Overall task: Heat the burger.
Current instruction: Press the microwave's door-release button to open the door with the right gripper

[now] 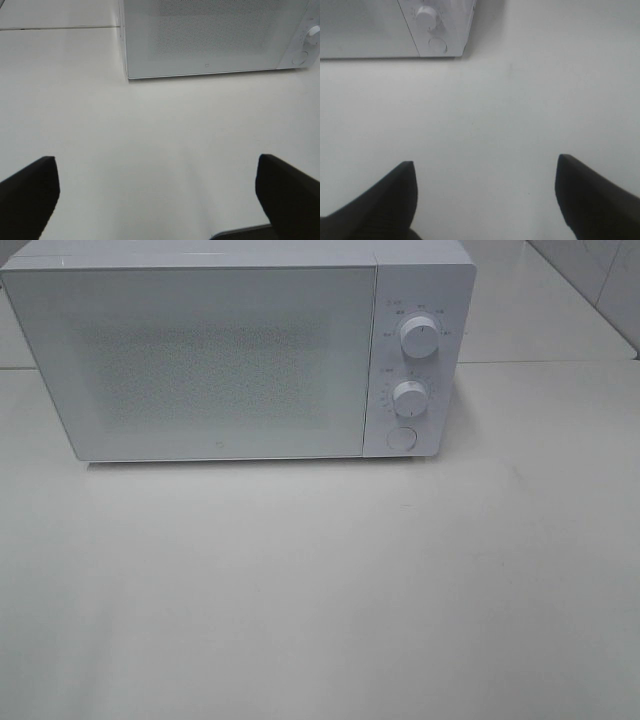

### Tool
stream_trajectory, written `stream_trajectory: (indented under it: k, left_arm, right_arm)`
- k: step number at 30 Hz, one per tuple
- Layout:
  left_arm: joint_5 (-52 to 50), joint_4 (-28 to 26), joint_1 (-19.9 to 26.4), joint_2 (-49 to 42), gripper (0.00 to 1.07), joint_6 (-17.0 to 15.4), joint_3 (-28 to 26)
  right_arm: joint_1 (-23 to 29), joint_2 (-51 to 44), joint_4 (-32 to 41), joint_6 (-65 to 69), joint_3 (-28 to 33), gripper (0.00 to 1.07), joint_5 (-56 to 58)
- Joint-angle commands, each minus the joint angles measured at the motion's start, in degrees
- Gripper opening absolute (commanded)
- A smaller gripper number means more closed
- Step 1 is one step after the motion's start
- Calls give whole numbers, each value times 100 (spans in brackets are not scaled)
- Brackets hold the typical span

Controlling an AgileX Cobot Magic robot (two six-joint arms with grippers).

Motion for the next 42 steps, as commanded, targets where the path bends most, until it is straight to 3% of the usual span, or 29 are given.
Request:
stream_trajectory:
  k: [1,25,42]
  left_arm:
    - [-52,6,23,-103,100,6,17]
    - [-52,0,23,-97,100,6,17]
    - [-52,0,23,-97,100,6,17]
  right_arm:
    - [-138,-556,-40,-97,29,74,-120]
    - [-149,-516,-6,-115,-46,74,-195]
    - [-149,1364,-17,-115,-201,74,-2011]
